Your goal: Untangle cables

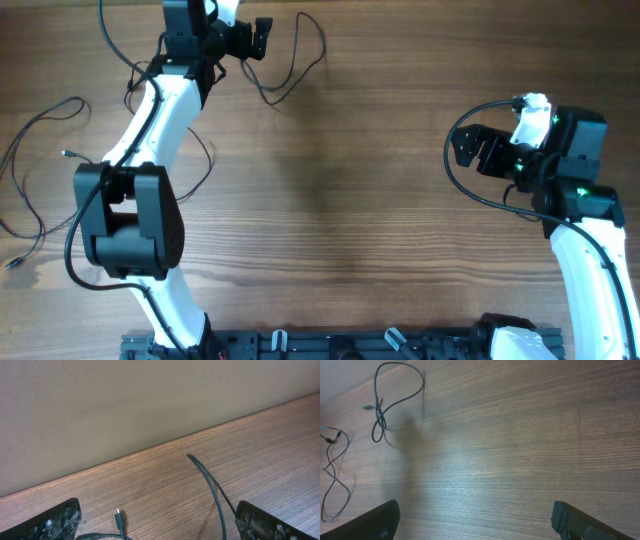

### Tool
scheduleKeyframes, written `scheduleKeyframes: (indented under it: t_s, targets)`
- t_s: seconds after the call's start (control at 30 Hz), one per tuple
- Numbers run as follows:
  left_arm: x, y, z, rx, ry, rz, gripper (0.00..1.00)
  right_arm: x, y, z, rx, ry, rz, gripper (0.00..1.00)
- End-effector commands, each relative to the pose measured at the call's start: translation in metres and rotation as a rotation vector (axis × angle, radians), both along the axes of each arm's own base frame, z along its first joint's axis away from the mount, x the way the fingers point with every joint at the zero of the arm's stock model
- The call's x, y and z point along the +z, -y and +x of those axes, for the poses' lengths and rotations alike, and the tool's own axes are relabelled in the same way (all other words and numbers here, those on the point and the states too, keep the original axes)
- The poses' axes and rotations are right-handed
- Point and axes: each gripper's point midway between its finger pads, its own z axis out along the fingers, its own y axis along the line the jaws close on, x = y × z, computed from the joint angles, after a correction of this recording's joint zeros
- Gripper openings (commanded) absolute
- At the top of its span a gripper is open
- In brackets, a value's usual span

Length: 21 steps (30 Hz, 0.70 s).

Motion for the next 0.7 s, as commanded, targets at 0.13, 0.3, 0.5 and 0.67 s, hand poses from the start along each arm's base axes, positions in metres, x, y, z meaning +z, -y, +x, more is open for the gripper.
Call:
scheduleKeyframes:
  t_s: [0.13,0.3,0.5,0.67]
  targets:
    - [-0.017,0.001,-0.026,0.121,-0.200,-0.073,1.00,0.000,0.004,0.003,0.000,0.006,-0.024,1.00]
    - [-0.022,0.012,-0.074,0.179,-0.380,-0.036,1.00,-0.001,0.007,0.003,-0.011,0.006,-0.035,1.00]
    - [-0.044,0.047,-0.146,0.095,-0.624,0.056,1.00,-0.001,0.006,0.003,-0.012,0.002,-0.033,1.00]
    - [-0.056,0.079,-0.185,0.011,-0.728,0.125,1.00,-0.001,0.006,0.003,-0.012,0.002,-0.032,1.00]
